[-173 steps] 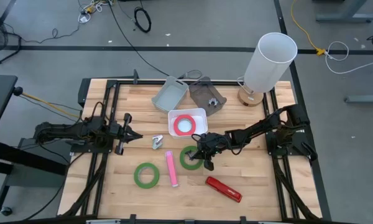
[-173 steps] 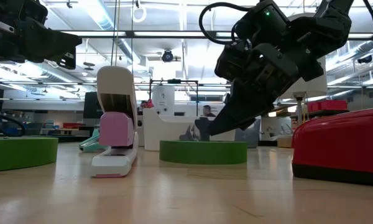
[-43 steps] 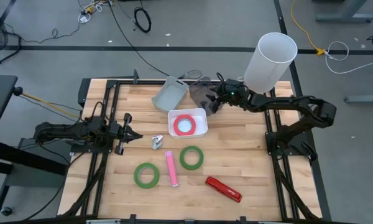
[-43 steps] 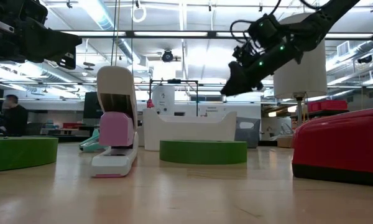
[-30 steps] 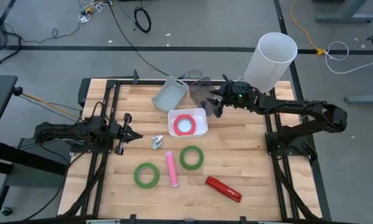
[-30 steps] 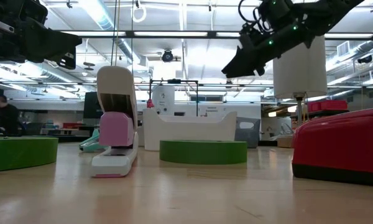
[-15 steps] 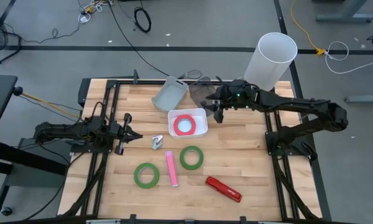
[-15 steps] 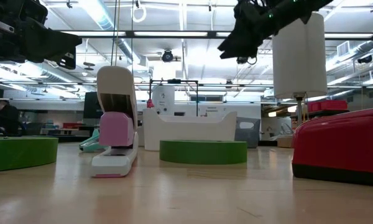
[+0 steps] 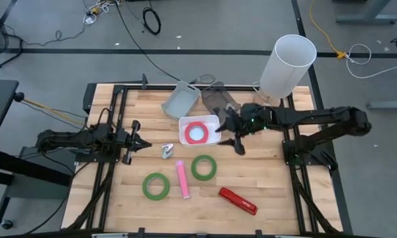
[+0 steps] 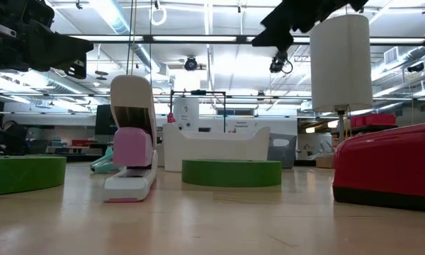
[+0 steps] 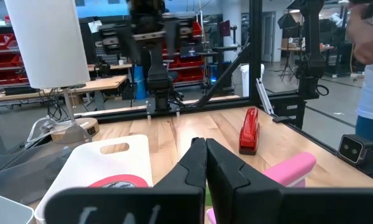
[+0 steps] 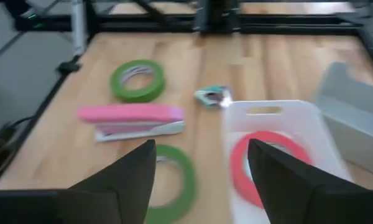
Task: Pick and place Stapler, Stapler remover, tape
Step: Put the top green tape into the white bin
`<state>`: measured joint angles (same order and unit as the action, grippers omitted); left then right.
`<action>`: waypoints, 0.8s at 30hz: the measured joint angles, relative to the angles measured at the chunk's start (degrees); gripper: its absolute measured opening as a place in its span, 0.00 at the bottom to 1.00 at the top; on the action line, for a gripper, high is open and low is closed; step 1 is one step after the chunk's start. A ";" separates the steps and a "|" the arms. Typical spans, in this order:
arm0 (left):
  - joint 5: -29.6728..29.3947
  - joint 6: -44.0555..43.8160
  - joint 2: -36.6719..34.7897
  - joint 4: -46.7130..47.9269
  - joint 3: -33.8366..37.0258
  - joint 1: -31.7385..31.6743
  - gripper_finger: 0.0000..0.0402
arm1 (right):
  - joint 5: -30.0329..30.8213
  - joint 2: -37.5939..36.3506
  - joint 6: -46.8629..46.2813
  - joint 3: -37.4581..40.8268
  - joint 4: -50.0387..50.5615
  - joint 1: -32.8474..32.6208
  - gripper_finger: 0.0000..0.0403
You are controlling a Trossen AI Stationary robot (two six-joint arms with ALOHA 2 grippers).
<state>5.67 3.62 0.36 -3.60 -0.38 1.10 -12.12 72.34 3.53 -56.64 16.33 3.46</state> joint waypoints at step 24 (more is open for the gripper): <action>0.00 0.02 0.00 0.02 -0.02 -0.02 0.02 | -0.36 6.53 4.50 0.00 2.27 -19.08 0.65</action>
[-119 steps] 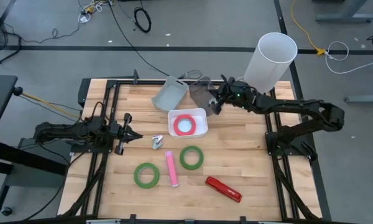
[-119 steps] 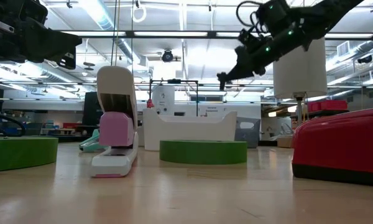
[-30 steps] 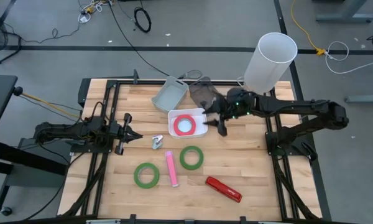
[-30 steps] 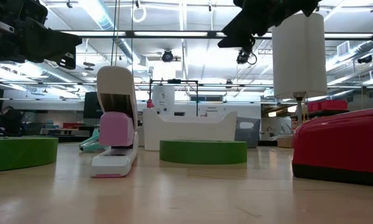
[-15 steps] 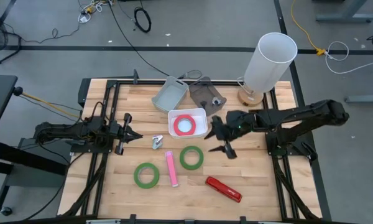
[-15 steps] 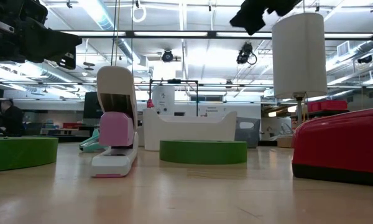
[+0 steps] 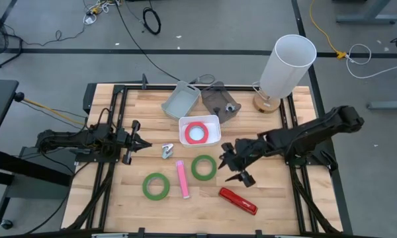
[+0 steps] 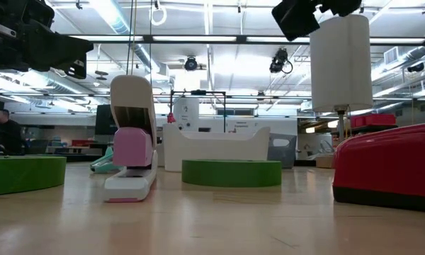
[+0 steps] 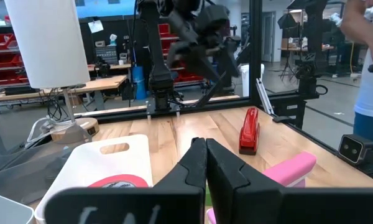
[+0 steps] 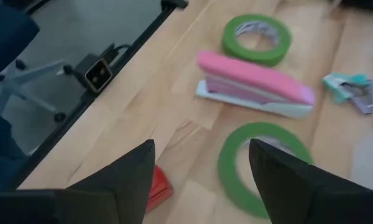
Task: Pick and place Stapler, Stapler remover, tape
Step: Put the top green tape into the white bin
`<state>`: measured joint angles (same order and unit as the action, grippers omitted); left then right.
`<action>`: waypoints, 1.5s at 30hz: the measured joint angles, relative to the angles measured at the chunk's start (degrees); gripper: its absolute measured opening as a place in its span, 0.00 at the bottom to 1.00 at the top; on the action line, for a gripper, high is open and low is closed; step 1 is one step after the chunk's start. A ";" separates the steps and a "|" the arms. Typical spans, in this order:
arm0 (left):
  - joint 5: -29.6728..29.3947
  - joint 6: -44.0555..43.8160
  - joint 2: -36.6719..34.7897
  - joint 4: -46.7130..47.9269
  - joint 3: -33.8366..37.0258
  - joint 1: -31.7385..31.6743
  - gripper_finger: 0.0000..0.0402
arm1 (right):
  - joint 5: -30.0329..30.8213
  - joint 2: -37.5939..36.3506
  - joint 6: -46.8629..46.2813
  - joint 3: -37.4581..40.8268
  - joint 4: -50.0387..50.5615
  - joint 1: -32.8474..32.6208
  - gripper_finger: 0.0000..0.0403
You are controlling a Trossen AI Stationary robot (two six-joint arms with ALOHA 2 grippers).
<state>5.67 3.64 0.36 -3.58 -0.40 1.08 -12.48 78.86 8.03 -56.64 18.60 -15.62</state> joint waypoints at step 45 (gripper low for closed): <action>0.00 0.00 0.00 0.00 0.00 0.00 0.02 | 10.47 25.42 13.94 -19.05 15.86 -2.63 0.65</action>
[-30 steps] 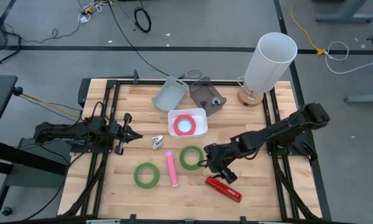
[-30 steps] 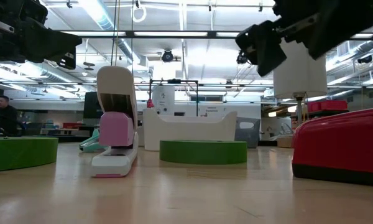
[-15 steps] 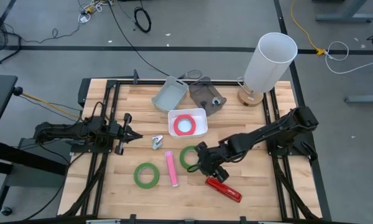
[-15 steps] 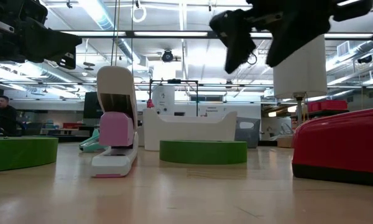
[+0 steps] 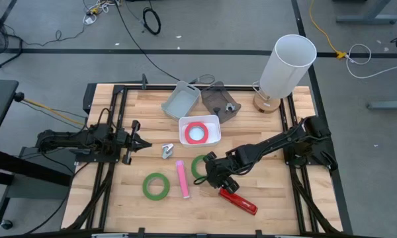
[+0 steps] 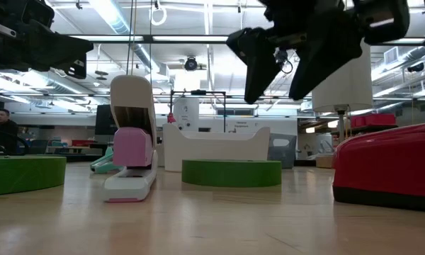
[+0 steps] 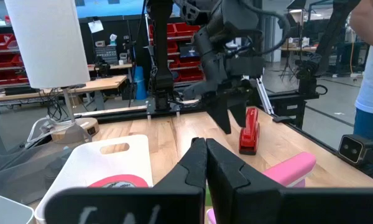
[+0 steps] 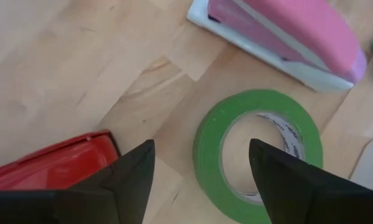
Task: Pick and place Stapler, Stapler remover, tape
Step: Put the top green tape into the white bin
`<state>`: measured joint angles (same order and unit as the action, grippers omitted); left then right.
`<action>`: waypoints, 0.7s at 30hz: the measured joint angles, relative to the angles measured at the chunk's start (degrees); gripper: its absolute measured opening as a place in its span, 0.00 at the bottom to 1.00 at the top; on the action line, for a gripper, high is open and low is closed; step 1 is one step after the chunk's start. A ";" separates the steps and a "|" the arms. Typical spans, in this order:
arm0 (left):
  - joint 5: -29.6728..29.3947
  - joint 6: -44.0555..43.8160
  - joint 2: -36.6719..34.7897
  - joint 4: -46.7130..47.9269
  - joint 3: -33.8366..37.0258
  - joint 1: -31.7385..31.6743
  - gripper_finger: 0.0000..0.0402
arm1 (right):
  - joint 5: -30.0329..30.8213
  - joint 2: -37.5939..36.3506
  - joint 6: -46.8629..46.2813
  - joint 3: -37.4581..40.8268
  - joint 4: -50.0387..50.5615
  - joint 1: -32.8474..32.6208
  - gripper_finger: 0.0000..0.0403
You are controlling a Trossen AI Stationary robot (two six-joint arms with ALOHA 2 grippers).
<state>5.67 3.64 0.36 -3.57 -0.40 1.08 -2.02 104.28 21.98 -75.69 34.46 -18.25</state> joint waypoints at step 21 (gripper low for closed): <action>0.00 0.00 0.00 0.00 0.01 0.02 0.02 | -0.55 8.80 1.46 1.40 -3.58 5.09 0.65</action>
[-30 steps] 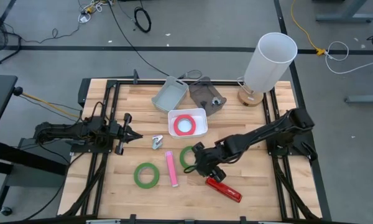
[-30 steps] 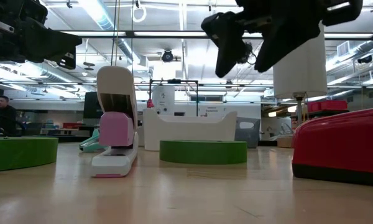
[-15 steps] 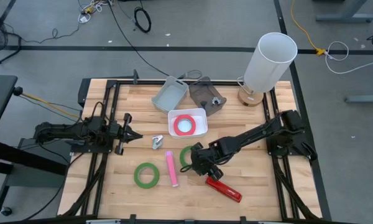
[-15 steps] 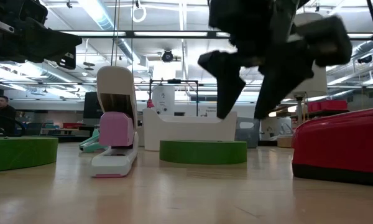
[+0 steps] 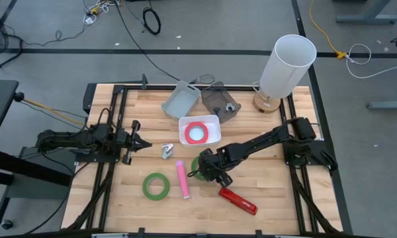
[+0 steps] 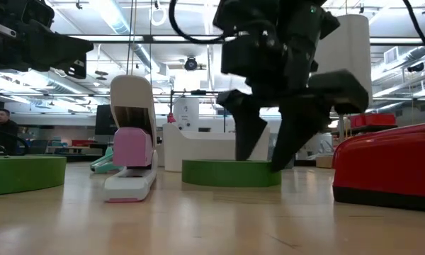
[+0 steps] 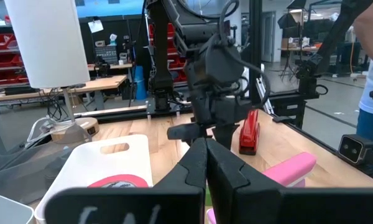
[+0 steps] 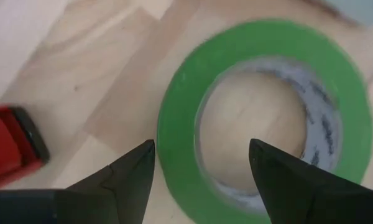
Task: Pick and place Stapler, Stapler remover, tape
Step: Put the top green tape into the white bin
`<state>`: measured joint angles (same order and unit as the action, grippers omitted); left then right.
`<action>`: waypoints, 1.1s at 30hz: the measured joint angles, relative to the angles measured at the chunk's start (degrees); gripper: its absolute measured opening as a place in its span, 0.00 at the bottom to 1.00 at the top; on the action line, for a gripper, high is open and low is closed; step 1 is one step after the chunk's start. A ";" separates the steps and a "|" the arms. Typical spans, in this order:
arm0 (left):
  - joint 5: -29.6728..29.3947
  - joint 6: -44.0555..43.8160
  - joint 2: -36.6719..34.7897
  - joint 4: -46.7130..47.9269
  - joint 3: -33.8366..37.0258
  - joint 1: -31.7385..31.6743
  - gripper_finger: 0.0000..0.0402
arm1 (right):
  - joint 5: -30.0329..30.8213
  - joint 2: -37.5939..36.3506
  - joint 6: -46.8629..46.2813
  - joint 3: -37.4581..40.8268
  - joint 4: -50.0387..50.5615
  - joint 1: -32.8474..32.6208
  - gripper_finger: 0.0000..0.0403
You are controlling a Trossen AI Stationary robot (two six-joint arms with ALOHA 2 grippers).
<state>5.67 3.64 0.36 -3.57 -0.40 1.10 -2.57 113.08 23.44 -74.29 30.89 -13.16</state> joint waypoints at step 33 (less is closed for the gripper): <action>0.00 -0.01 0.00 -0.02 0.00 -0.01 0.02 | -4.57 1.89 0.29 -0.04 1.87 0.72 0.30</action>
<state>5.67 3.63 0.36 -3.60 -0.40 1.10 -7.14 114.98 23.73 -74.32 32.76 -12.44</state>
